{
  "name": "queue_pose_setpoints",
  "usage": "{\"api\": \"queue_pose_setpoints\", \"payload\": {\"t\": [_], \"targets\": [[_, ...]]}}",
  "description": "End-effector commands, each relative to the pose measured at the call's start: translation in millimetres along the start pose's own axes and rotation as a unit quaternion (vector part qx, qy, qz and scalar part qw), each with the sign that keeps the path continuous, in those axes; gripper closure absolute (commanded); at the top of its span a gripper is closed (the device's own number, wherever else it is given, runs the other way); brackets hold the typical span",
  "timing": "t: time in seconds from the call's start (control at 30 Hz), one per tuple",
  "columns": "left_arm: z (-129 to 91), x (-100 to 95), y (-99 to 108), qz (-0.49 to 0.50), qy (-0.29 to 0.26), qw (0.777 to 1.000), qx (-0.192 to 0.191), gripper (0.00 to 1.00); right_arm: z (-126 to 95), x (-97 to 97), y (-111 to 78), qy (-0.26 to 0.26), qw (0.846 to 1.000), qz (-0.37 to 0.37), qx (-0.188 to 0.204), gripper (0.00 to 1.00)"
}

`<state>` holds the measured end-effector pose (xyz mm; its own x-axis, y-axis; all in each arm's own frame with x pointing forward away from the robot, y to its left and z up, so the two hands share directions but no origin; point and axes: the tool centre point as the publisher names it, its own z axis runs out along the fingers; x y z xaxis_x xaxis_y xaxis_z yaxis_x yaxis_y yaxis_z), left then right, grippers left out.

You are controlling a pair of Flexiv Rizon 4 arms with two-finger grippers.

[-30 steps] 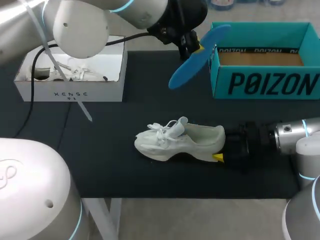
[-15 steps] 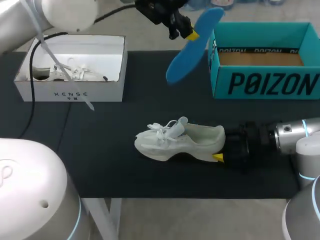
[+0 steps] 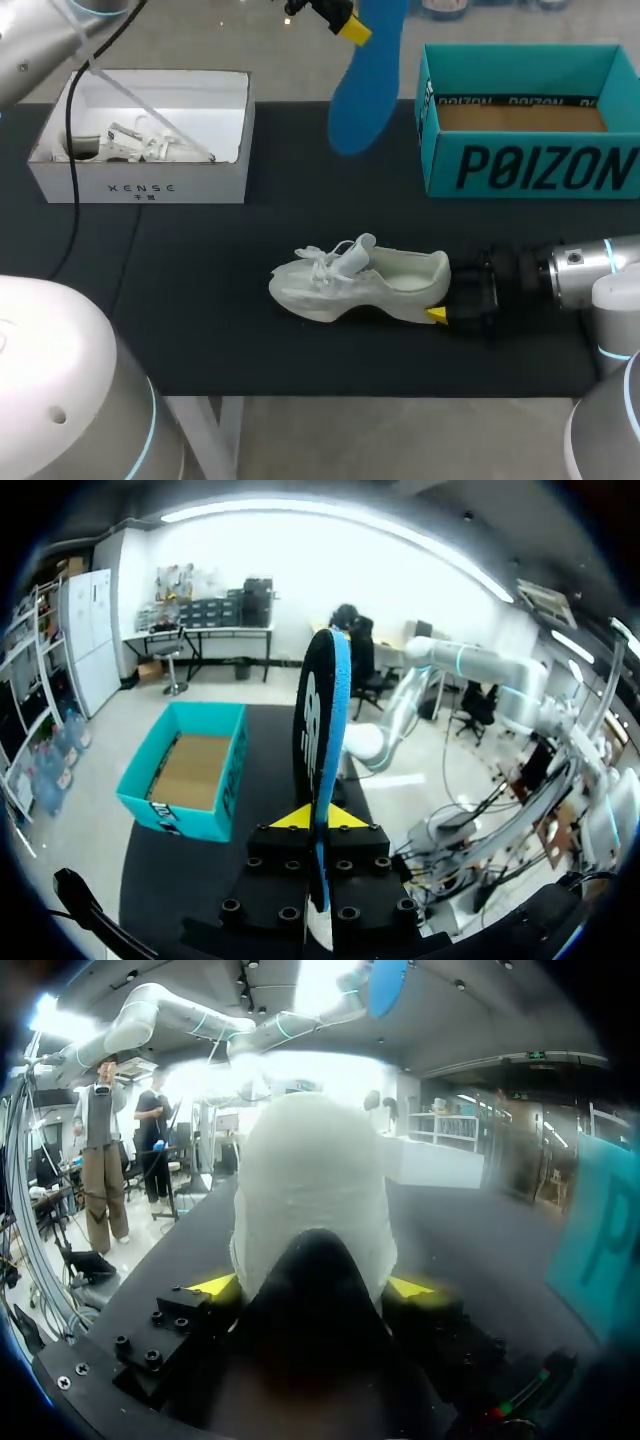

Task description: Take the shoe out of the shoebox, open the shoe tongue, remove and reinsert the insole, then place the shoe into the shoebox

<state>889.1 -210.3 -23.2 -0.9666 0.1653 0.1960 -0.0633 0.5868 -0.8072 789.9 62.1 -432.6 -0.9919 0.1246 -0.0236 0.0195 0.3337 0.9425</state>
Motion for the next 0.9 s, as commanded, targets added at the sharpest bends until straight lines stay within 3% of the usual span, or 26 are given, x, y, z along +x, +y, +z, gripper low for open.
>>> {"api": "queue_pose_setpoints", "payload": {"t": [0.03,0.33,0.63,0.9], "targets": [[-8.1,-5.1,-2.2,-0.009,0.104,0.994,0.040,1.00,3.1,-0.2,-1.7,0.000,1.000,0.001,0.002,1.00],[-15.9,2.8,-22.9,-0.024,0.096,0.993,0.058,1.00,3.1,-0.2,-1.7,0.000,1.000,0.001,0.002,1.00],[-34.2,19.8,-39.5,-0.059,0.110,0.987,0.100,1.00,3.1,-0.2,-1.7,0.000,1.000,0.001,0.002,1.00],[-28.1,37.6,-40.0,-0.070,0.112,0.988,0.085,1.00,3.1,-0.2,-1.7,0.000,1.000,0.001,0.002,1.00]]}}
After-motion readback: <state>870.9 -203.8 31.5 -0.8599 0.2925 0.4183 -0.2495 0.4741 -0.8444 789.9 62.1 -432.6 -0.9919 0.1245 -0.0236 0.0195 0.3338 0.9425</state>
